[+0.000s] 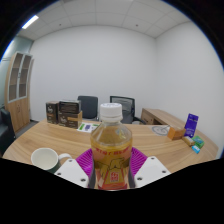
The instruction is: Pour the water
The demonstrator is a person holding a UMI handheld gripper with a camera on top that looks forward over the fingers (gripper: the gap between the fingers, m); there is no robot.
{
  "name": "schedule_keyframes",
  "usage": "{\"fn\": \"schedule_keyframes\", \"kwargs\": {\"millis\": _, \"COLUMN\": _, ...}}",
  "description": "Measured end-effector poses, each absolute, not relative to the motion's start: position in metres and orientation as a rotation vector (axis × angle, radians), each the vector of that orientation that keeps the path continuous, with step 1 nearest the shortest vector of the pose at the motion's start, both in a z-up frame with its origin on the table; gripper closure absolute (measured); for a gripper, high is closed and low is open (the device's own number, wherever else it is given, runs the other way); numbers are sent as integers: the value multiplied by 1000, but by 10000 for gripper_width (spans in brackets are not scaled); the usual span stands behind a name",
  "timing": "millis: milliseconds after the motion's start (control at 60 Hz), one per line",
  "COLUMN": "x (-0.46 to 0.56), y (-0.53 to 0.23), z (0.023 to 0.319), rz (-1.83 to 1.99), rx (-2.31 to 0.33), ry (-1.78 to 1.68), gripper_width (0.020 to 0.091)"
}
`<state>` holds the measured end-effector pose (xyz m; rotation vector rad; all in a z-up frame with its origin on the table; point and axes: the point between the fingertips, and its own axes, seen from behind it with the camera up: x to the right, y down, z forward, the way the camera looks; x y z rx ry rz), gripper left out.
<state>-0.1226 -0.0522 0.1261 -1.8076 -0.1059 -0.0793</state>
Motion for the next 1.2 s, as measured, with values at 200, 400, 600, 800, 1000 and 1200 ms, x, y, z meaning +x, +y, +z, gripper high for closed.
{"fn": "schedule_keyframes", "kwargs": {"millis": 200, "x": -110, "y": -38, "z": 71, "rz": -6, "rx": -1850, "ry": -47, "gripper_width": 641}}
{"fn": "schedule_keyframes", "kwargs": {"millis": 400, "x": -112, "y": -35, "z": 67, "rz": 46, "rx": -1841, "ry": -29, "gripper_width": 618}}
{"fn": "schedule_keyframes", "kwargs": {"millis": 600, "x": -112, "y": -46, "z": 59, "rz": 63, "rx": -1923, "ry": -34, "gripper_width": 276}}
{"fn": "schedule_keyframes", "kwargs": {"millis": 800, "x": -109, "y": -117, "z": 89, "rz": 37, "rx": -1869, "ry": -66, "gripper_width": 272}}
{"fn": "schedule_keyframes", "kwargs": {"millis": 1000, "x": -126, "y": -224, "z": 113, "rz": 129, "rx": -1822, "ry": -107, "gripper_width": 264}}
{"fn": "schedule_keyframes", "kwargs": {"millis": 1200, "x": -138, "y": -296, "z": 115, "rz": 222, "rx": -1792, "ry": -118, "gripper_width": 264}}
